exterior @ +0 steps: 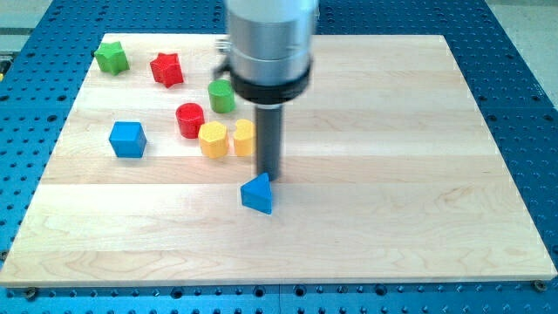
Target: Move triangle at bottom center
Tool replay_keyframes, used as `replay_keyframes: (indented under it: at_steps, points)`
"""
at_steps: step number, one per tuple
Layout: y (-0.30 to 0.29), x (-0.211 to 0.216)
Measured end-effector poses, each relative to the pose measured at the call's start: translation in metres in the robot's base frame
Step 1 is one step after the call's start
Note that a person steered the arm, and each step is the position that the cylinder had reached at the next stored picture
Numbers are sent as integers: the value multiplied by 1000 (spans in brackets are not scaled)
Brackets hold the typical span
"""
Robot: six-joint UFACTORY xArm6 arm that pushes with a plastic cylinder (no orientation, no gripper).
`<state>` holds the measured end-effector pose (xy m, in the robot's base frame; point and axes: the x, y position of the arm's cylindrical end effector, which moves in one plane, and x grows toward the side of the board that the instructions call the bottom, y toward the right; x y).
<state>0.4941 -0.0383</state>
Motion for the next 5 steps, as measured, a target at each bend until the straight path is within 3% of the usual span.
replay_keyframes:
  at_steps: [1, 2, 3, 4, 5]
  points:
    - [-6, 50]
    - [10, 41]
    - [-23, 5]
    - [43, -11]
    - [51, 34]
